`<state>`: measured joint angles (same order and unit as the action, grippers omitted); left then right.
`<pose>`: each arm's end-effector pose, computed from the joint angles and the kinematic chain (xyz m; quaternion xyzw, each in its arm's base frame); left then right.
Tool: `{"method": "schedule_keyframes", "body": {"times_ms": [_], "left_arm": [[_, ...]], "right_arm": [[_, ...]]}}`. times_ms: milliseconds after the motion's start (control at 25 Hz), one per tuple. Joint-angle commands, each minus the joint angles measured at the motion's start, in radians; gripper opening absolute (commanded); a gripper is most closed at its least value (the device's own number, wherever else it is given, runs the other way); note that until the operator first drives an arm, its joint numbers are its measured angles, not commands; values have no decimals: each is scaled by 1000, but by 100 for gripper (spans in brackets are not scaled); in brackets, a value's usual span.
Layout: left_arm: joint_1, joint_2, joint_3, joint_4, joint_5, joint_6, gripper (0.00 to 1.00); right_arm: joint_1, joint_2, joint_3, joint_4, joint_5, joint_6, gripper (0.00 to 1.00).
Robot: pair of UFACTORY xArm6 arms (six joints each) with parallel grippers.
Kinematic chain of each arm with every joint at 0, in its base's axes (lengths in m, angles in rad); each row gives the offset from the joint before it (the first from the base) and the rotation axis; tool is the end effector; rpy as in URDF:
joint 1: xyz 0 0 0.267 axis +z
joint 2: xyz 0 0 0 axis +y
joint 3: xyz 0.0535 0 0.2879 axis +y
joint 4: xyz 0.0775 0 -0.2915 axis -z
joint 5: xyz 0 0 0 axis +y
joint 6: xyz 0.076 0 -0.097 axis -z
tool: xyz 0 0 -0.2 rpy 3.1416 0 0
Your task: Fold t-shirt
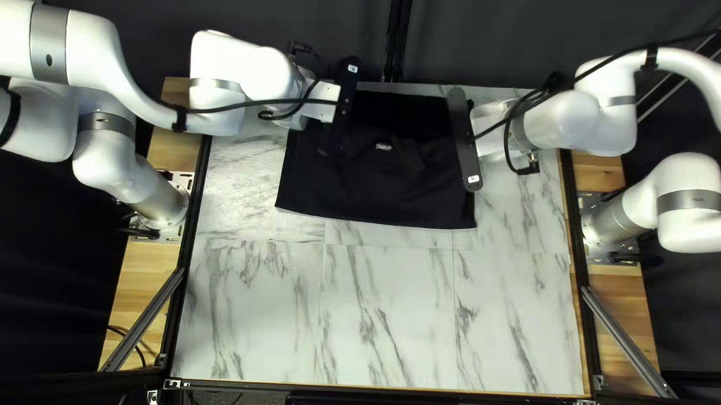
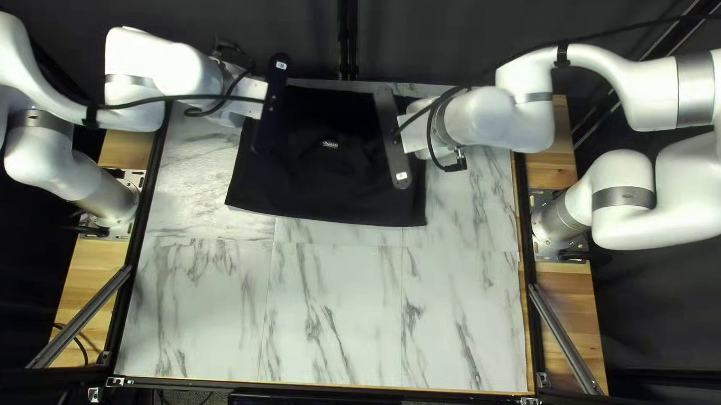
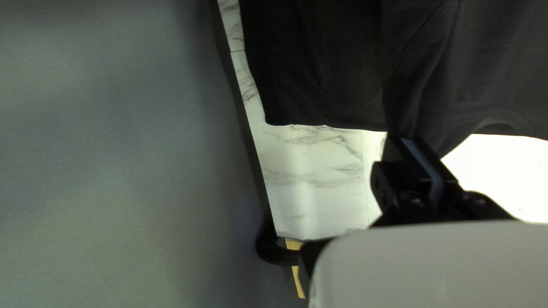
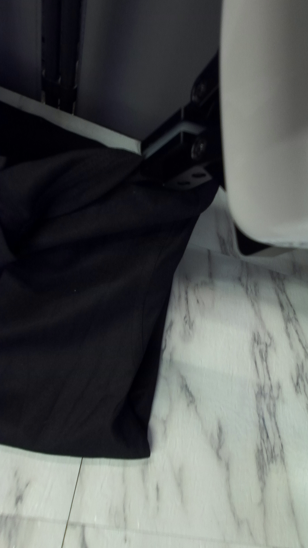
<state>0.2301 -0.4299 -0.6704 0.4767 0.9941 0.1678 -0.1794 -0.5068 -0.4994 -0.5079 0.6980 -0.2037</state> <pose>0.3104 0.1705 0.2213 -0.9736 0.0878 -0.0101 0.2106 0.3488 -0.1288 0.2084 0.9544 0.1770 0.1099 0.2139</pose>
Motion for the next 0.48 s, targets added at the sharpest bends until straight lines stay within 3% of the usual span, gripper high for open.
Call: {"method": "schedule_keyframes", "body": {"times_ms": [40, 480], "left_arm": [[15, 21, 0, 0, -23, 6, 0], [81, 72, 15, -4, -89, 32, 0]], "right_arm": [[-22, 9, 17, 5, -31, -16, 0], [-128, 79, 41, 13, -158, -90, 0]]}}
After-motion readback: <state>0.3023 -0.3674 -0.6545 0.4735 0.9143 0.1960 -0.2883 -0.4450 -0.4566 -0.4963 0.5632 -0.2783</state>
